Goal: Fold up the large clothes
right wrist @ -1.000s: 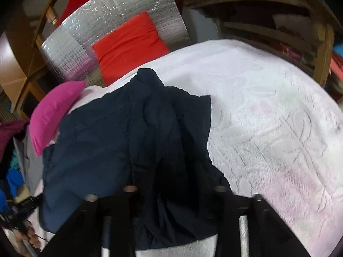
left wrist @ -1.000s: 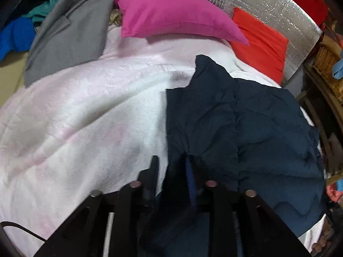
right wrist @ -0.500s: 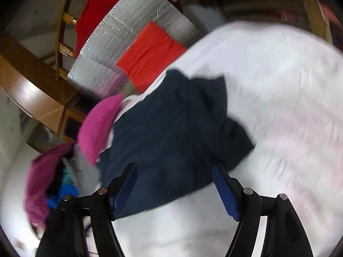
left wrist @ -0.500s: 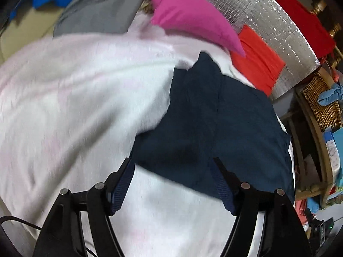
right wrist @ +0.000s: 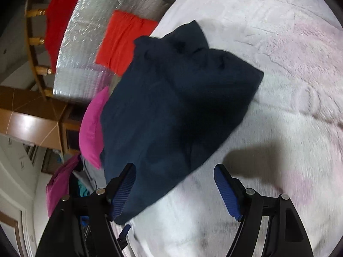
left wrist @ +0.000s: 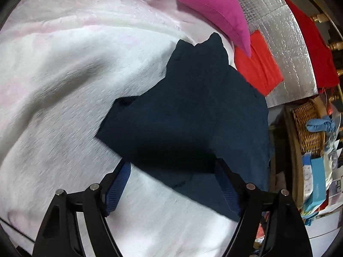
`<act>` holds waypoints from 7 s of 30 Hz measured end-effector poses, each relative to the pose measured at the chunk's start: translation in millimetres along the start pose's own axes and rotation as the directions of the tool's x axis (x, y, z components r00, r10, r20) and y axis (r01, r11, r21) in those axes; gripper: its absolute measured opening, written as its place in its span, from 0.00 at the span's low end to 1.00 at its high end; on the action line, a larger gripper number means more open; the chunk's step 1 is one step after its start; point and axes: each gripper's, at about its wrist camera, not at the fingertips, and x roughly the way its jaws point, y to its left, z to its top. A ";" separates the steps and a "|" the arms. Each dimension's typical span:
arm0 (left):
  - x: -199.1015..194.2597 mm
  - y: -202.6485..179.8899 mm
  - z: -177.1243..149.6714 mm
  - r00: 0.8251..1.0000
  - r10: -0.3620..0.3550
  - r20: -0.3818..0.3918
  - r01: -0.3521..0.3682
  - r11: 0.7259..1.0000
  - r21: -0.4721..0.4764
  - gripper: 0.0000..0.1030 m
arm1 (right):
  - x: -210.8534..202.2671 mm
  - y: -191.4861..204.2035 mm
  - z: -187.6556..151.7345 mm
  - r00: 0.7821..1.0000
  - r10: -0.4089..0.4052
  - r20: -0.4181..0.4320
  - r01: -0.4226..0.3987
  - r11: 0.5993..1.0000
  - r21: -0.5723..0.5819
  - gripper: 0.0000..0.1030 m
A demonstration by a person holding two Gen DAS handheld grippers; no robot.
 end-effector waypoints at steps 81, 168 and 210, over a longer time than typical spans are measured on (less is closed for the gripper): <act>13.0 -2.0 43.4 0.996 0.087 0.015 -0.089 0.989 0.119 0.77 | -9.4 -28.2 80.3 0.994 -0.037 -0.100 0.019 0.985 -0.172 0.80; -245.0 -200.6 -208.4 0.709 0.103 0.698 -0.607 0.593 0.529 0.93 | -266.8 146.1 -139.8 0.894 -0.054 0.445 0.361 0.674 -0.644 0.77; -351.2 -195.6 -273.1 0.663 -0.017 0.748 -0.550 0.667 0.503 1.00 | -344.0 165.2 -220.6 0.861 -0.002 0.509 0.405 0.608 -0.683 0.89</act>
